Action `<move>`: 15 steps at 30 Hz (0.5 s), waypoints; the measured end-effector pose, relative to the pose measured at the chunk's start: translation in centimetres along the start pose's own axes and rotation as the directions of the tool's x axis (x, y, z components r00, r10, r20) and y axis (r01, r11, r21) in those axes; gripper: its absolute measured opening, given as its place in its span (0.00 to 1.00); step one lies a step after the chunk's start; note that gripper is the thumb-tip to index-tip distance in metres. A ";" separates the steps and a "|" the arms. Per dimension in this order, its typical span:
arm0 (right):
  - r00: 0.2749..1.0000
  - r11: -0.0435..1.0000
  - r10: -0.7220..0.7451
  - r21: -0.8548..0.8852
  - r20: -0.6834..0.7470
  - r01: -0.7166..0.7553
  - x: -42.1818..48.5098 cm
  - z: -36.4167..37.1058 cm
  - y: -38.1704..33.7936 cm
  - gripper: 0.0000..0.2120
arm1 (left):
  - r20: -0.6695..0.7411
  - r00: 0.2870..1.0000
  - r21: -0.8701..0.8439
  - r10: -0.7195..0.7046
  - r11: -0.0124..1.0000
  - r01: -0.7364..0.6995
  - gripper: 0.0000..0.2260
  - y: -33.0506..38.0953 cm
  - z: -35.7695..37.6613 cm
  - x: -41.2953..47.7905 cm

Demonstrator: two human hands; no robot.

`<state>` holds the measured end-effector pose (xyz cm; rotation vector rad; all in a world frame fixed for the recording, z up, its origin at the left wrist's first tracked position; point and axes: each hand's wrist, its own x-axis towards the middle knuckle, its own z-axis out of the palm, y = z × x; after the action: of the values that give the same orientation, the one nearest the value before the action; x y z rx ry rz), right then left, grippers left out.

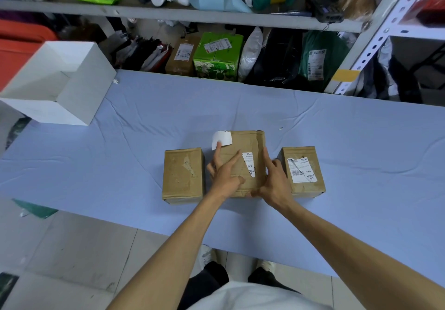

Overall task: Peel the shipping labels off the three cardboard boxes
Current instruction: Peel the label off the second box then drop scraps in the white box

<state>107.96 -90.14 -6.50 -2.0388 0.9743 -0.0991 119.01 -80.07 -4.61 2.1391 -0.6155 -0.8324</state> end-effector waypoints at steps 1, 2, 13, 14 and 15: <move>1.000 1.000 0.003 0.000 0.000 -0.003 0.0 0.0 0.0 0.67 | 0.007 1.000 0.003 0.002 1.000 -0.002 0.32 0.0 0.0 0.0; 1.000 1.000 0.006 0.001 0.002 -0.006 0.1 0.0 0.1 0.67 | 0.013 1.000 0.008 0.005 1.000 -0.005 0.31 0.0 0.1 -0.1; 1.000 1.000 0.022 -0.018 -0.003 -0.022 -0.1 0.0 -0.2 0.67 | -0.001 1.000 0.022 -0.017 1.000 0.017 0.30 0.1 -0.4 0.7; 1.000 1.000 0.022 -0.013 -0.003 -0.022 -0.2 0.0 -0.2 0.67 | 0.008 1.000 0.019 -0.013 1.000 0.013 0.29 0.1 -0.5 0.7; 1.000 1.000 0.022 -0.008 -0.002 -0.022 -0.2 0.0 -0.2 0.67 | 0.022 1.000 0.029 -0.003 1.000 0.002 0.28 0.2 -0.5 0.6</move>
<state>108.00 -89.91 -6.32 -2.0357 0.9990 -0.0852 119.69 -80.32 -4.45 2.1595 -0.6395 -0.8538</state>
